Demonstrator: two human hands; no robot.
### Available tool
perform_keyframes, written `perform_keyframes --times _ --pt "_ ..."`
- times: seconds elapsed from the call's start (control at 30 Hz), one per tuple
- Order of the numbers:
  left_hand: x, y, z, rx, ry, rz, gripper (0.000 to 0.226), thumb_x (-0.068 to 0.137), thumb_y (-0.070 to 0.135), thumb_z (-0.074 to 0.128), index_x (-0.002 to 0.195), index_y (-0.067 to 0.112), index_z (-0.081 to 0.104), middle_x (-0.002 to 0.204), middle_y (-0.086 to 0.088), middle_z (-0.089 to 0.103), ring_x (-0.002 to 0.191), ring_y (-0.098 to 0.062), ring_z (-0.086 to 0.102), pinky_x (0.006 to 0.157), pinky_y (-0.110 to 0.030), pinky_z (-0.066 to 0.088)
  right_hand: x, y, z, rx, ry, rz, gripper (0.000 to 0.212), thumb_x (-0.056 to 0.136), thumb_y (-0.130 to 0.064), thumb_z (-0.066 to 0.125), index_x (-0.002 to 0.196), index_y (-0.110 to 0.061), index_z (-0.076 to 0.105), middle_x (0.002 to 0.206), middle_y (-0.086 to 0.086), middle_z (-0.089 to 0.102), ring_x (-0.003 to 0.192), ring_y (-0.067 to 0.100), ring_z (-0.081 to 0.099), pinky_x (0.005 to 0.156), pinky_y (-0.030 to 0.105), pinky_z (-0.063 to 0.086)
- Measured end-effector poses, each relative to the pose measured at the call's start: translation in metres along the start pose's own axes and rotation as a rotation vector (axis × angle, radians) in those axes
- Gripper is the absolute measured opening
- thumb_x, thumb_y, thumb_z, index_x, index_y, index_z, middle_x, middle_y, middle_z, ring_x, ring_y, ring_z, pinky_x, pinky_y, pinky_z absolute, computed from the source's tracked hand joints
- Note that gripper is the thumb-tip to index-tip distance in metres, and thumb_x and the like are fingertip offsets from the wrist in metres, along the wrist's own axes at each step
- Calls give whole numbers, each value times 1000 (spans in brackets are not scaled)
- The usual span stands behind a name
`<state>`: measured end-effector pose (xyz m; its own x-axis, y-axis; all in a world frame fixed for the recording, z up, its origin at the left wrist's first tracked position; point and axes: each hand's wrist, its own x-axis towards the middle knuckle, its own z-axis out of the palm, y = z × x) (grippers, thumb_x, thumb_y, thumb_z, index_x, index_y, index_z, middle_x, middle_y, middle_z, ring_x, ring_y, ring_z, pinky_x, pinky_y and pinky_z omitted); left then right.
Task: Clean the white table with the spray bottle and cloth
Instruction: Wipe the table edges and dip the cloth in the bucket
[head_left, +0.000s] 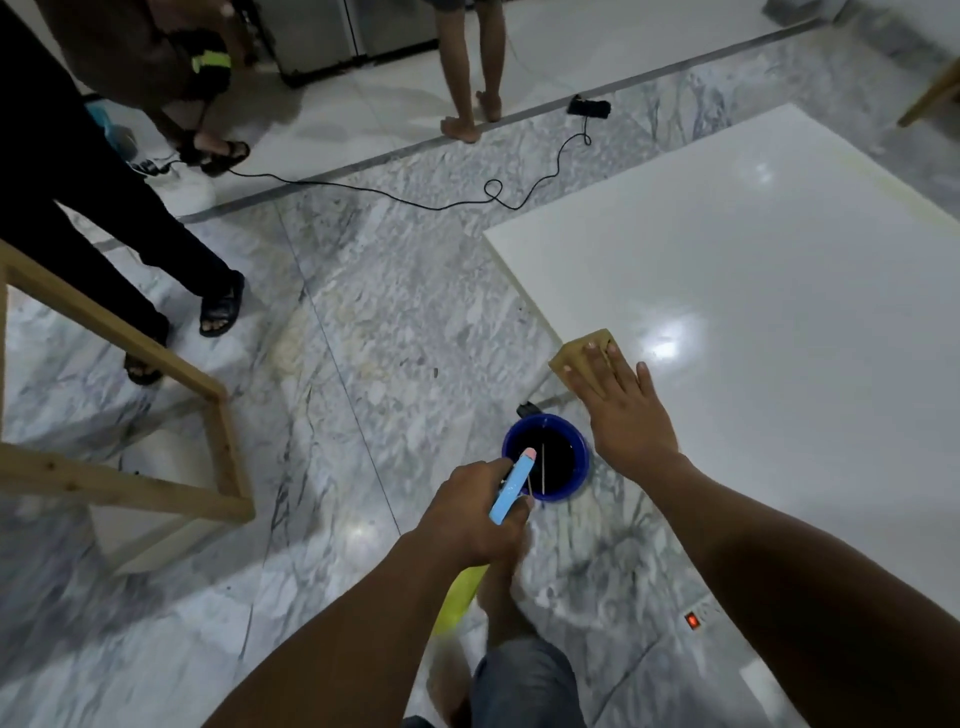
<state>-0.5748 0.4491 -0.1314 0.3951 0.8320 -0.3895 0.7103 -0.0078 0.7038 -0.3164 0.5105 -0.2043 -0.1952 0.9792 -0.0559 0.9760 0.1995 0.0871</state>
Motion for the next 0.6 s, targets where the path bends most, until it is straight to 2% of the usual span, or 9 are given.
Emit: perform_keyframes --times 0.07,0.17,0.27,0.6 --pt "-19 4 22 3 -10 -11 21 96 33 66 84 23 52 76 5 58 66 -16 55 61 -27 42 -29 2 -1 5 10 10 92 80 -9 58 159 -26 13 167 10 -1 153 34 -5 120 57 12" --pt "-45 13 53 7 -61 -18 20 96 31 66 85 20 53 79 1 60 70 -22 59 66 -37 49 -80 7 3 13 27 40 87 83 -7 50 159 -27 13 167 9 -1 153 33 -4 120 57 14" --pt "-67 30 79 2 -74 -31 21 96 32 66 91 13 59 86 -7 68 79 -29 65 74 -45 54 -135 18 8 -8 23 50 91 81 -5 52 159 -28 11 167 8 -2 154 33 -4 120 57 16" --pt "-125 98 182 93 4 -37 21 96 29 65 87 13 56 86 -13 66 79 -33 63 73 -47 52 -272 47 19 31 59 15 90 80 -5 56 158 -27 15 167 9 1 153 34 -2 120 59 15"
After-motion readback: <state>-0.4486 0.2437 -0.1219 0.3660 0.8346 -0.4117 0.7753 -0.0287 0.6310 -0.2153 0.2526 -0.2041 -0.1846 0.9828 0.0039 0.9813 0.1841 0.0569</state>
